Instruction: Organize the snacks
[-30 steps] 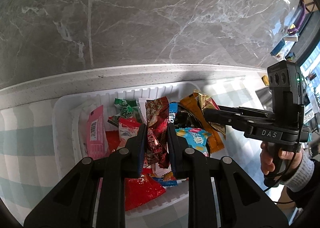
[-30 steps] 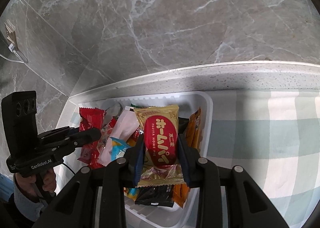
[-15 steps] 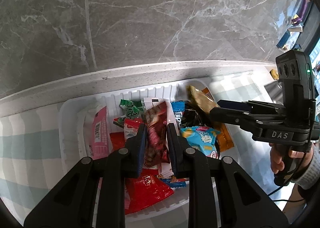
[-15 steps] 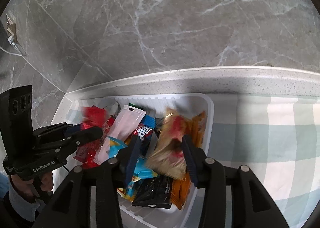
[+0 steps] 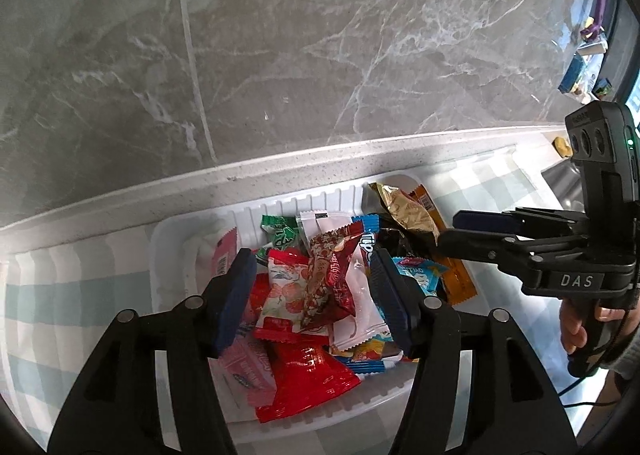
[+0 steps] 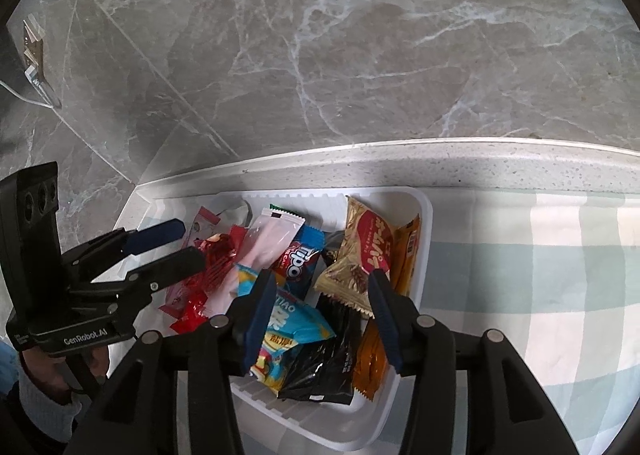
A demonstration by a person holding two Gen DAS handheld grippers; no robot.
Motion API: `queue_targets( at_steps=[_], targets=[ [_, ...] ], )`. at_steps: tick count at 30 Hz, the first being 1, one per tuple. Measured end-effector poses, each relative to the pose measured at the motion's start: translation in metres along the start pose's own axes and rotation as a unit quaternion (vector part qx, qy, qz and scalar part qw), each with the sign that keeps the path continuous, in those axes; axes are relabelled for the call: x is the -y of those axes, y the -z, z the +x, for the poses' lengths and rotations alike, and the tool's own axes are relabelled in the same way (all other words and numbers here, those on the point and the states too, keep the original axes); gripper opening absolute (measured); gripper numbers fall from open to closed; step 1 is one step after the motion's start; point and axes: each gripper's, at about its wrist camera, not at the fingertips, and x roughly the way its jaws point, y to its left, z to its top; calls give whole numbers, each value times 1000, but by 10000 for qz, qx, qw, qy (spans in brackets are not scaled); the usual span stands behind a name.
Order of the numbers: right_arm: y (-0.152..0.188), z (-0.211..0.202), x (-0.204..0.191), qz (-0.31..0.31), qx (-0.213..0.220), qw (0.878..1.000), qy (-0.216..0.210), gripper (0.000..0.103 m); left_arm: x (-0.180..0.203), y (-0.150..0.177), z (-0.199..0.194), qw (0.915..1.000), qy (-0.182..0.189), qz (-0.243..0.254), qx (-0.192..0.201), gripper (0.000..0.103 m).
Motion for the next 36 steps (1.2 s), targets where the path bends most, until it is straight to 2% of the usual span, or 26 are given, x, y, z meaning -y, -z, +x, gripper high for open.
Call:
queue_targets(
  at_steps=[7, 13, 15, 17, 20, 26, 30, 36],
  targets=[
    [7, -14, -7, -55, 71, 10000, 1, 52, 10, 0, -23, 9992, -258, 204, 226, 59],
    [18, -32, -15, -96, 165, 9998, 11, 57, 22, 4, -46, 9979, -377, 336, 410, 68],
    [22, -41, -19, -147, 222, 9996, 61, 63, 27, 7, -57, 9972, -411, 375, 494, 74],
    [25, -50, -25, -226, 317, 9992, 132, 68, 31, 9, -66, 9968, -428, 378, 559, 76],
    [32, -69, -35, -391, 509, 9975, 291, 79, 39, 13, -80, 9961, -492, 361, 643, 88],
    [45, -105, -56, -750, 874, 9907, 726, 99, 53, 21, -112, 9936, -566, 372, 907, 97],
    [55, -130, -68, -866, 1113, 9852, 973, 103, 62, 29, -138, 9921, -579, 370, 1050, 99],
    [76, -157, -82, -942, 1312, 9791, 1237, 103, 76, 39, -166, 9895, -696, 495, 1167, 99]
  ],
)
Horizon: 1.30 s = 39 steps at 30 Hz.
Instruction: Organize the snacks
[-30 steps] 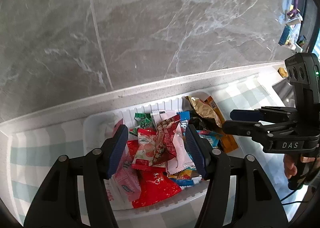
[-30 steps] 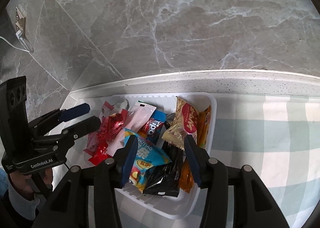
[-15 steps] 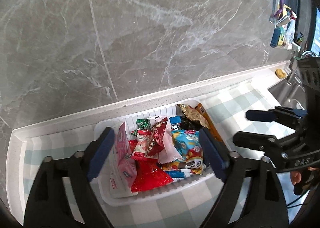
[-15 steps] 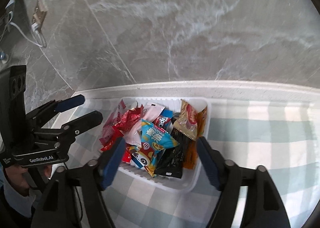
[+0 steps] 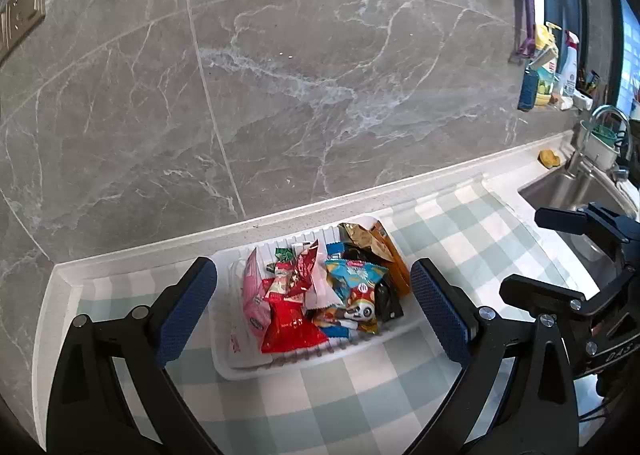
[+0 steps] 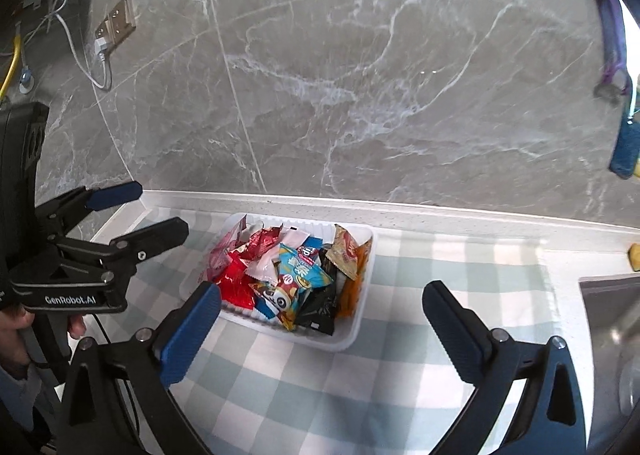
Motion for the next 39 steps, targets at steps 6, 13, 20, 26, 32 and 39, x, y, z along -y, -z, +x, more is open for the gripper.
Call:
queue_targets(
  at_steps=[6, 13, 20, 26, 32, 39],
  targets=[
    [11, -25, -9, -48, 92, 9999, 84, 103, 8, 4, -22, 9999, -15, 89, 80, 99],
    [20, -45, -17, -62, 149, 9998, 143, 103, 18, 7, -42, 9997, 11, 182, 153, 99],
    [25, -59, -19, -44, 190, 9997, 178, 103, 23, 9, -57, 9994, 45, 244, 232, 99],
    [28, -69, -20, -27, 247, 9995, 206, 103, 26, 9, -67, 9992, 60, 274, 287, 99],
    [29, -77, -19, 1, 312, 9993, 215, 103, 28, 9, -75, 9989, 73, 310, 346, 99],
    [31, -83, -18, 28, 365, 9991, 222, 103, 30, 9, -78, 9986, 80, 369, 363, 99]
  ],
)
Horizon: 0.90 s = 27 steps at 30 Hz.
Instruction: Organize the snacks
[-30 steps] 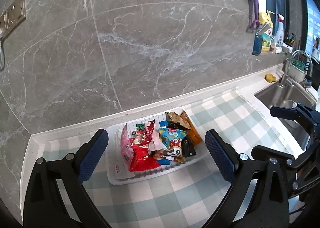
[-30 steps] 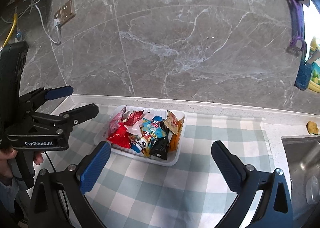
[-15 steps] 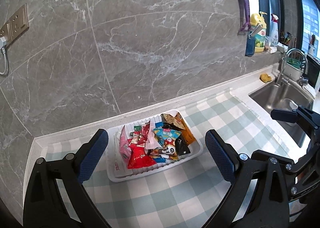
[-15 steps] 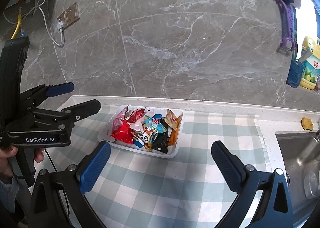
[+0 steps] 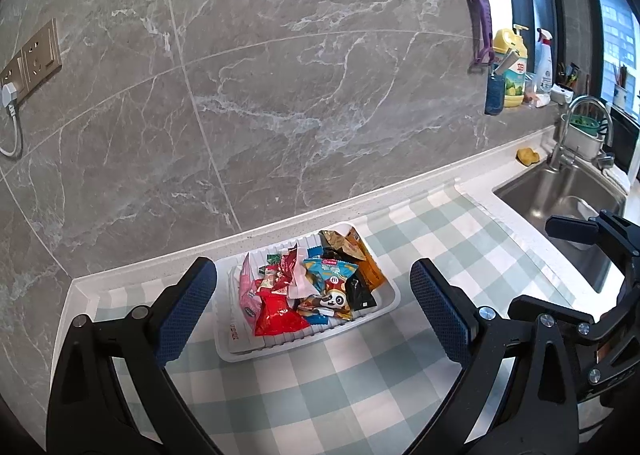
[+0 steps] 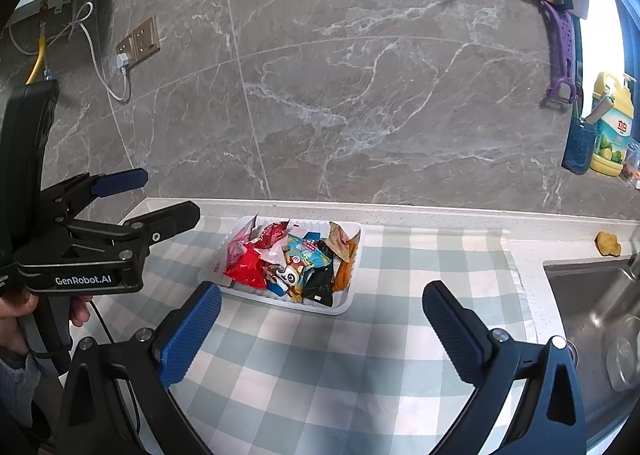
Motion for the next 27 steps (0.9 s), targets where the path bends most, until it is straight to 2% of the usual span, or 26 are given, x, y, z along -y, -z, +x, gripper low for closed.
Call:
queue_targets(
  at_steps=[27],
  targets=[
    [3, -11, 2, 13, 74, 10000, -33, 103, 5, -1, -12, 9999, 42, 68, 105, 99]
  ],
)
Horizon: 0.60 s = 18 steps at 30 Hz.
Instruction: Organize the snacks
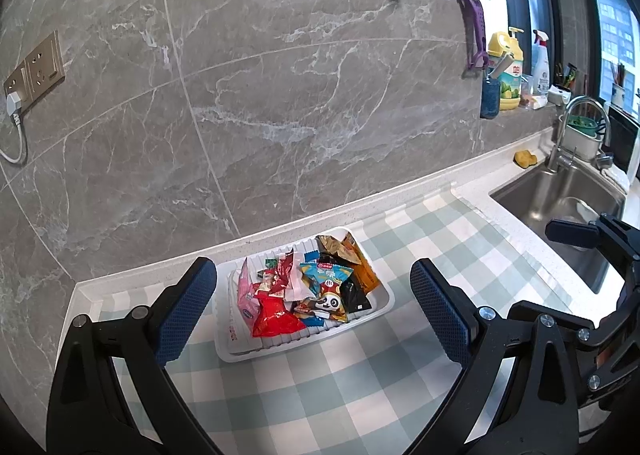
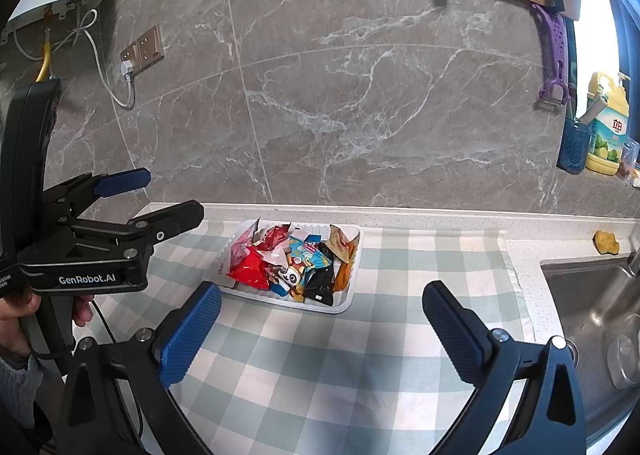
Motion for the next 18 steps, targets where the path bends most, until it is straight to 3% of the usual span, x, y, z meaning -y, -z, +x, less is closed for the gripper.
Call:
queue_targets(
  at_steps=[18],
  targets=[
    [3, -4, -2, 49, -12, 10000, -7, 103, 7, -2, -1, 10000, -44, 59, -11, 99]
  ],
)
